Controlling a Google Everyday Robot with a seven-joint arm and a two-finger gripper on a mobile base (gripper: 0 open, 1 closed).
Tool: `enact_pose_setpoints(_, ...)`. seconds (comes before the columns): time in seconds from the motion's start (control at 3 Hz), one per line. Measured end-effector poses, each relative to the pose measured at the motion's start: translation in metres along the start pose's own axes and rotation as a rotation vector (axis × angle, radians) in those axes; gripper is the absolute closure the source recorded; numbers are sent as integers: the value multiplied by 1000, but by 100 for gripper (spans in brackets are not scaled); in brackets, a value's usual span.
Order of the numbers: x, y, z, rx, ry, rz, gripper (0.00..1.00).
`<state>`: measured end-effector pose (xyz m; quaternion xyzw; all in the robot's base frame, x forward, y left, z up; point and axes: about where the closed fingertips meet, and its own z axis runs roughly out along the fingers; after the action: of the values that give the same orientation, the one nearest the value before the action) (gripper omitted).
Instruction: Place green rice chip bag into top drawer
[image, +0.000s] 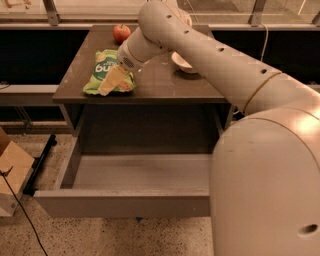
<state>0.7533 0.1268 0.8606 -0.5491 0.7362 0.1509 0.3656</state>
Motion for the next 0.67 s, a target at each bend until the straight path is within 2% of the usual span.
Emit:
enact_pose_setpoints(0.33, 6, -2, 18, -35, 7, 36, 18)
enact_pose_setpoints(0.67, 7, -2, 25, -49, 10, 46, 42)
